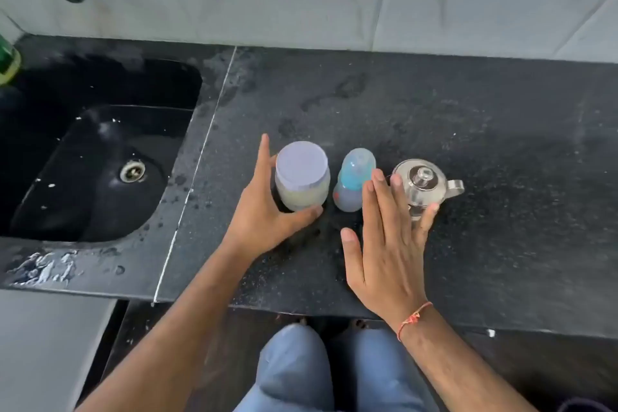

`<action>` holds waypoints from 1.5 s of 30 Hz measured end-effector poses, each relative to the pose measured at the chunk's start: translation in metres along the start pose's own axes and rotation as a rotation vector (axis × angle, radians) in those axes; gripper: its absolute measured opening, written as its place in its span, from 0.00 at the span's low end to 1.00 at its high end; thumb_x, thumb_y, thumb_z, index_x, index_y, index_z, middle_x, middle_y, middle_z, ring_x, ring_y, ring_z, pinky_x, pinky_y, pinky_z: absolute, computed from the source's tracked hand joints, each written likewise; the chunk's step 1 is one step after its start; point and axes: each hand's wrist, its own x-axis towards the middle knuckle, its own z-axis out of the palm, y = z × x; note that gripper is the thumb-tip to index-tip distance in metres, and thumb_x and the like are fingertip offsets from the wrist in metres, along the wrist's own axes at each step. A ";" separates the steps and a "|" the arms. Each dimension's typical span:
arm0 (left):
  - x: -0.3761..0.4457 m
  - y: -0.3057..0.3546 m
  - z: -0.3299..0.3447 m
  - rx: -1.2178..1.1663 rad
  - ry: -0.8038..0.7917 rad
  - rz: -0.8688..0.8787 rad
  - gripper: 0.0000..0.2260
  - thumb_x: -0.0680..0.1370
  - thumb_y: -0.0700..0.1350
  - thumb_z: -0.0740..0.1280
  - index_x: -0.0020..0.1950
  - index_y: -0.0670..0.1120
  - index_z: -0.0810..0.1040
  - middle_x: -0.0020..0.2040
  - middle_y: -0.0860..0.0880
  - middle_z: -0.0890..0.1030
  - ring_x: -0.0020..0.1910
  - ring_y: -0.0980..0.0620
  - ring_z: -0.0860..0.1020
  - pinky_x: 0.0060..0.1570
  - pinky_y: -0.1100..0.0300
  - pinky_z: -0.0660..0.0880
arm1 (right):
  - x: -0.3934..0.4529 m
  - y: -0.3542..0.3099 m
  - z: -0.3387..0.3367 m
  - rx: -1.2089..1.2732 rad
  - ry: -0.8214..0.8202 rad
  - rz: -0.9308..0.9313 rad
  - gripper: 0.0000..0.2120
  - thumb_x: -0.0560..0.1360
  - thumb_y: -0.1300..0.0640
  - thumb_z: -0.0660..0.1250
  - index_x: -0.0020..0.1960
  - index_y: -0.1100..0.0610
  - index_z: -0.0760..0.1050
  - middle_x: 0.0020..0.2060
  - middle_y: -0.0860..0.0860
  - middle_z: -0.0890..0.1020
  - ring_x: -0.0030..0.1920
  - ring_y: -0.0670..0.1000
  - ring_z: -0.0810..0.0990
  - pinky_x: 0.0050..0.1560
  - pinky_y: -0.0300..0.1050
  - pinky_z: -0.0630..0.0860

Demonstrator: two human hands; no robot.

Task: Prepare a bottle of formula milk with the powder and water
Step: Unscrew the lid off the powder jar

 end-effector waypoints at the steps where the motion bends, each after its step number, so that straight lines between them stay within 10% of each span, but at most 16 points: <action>1: 0.004 -0.003 0.000 0.000 -0.002 -0.004 0.62 0.70 0.51 0.87 0.90 0.57 0.45 0.72 0.77 0.68 0.69 0.85 0.64 0.69 0.81 0.62 | -0.005 -0.001 0.004 0.003 0.038 0.002 0.33 0.86 0.47 0.54 0.85 0.59 0.48 0.86 0.51 0.50 0.86 0.57 0.50 0.76 0.80 0.43; 5: 0.015 -0.023 0.002 0.015 -0.015 0.052 0.48 0.68 0.52 0.88 0.84 0.56 0.69 0.72 0.66 0.79 0.71 0.66 0.77 0.73 0.58 0.76 | -0.020 0.001 0.018 0.019 0.144 -0.059 0.34 0.85 0.48 0.55 0.86 0.57 0.46 0.86 0.50 0.50 0.85 0.58 0.51 0.74 0.83 0.40; 15: -0.029 -0.047 0.015 0.059 -0.030 0.231 0.39 0.66 0.50 0.88 0.74 0.56 0.76 0.65 0.61 0.86 0.66 0.59 0.83 0.71 0.48 0.80 | -0.045 0.001 0.006 0.197 0.247 -0.103 0.29 0.85 0.52 0.61 0.83 0.58 0.61 0.82 0.51 0.63 0.83 0.53 0.60 0.80 0.71 0.51; 23: -0.090 -0.032 0.033 0.045 -0.032 0.300 0.36 0.67 0.50 0.88 0.72 0.55 0.78 0.62 0.59 0.87 0.62 0.60 0.85 0.69 0.51 0.81 | -0.086 -0.009 -0.003 0.367 0.084 -0.037 0.24 0.87 0.50 0.58 0.81 0.56 0.64 0.79 0.50 0.66 0.80 0.47 0.61 0.77 0.29 0.49; 33: -0.085 -0.035 0.044 0.065 -0.046 0.303 0.37 0.66 0.51 0.89 0.72 0.55 0.78 0.61 0.60 0.87 0.60 0.62 0.85 0.68 0.54 0.81 | -0.043 -0.012 -0.038 0.526 -0.030 0.059 0.24 0.85 0.45 0.62 0.77 0.55 0.70 0.73 0.49 0.73 0.73 0.46 0.71 0.75 0.46 0.67; 40: -0.072 -0.040 0.047 0.101 -0.070 0.321 0.36 0.69 0.54 0.87 0.73 0.56 0.75 0.62 0.62 0.84 0.62 0.64 0.81 0.63 0.64 0.77 | 0.007 -0.035 -0.062 0.089 -0.202 0.032 0.46 0.64 0.17 0.61 0.69 0.47 0.77 0.67 0.47 0.78 0.65 0.51 0.79 0.65 0.55 0.77; 45: -0.063 -0.043 0.045 0.122 -0.082 0.339 0.40 0.69 0.56 0.87 0.77 0.53 0.73 0.65 0.59 0.84 0.65 0.59 0.81 0.66 0.60 0.76 | 0.035 -0.040 -0.073 -0.111 -0.289 -0.083 0.39 0.64 0.21 0.66 0.57 0.52 0.83 0.52 0.49 0.84 0.54 0.54 0.82 0.56 0.55 0.80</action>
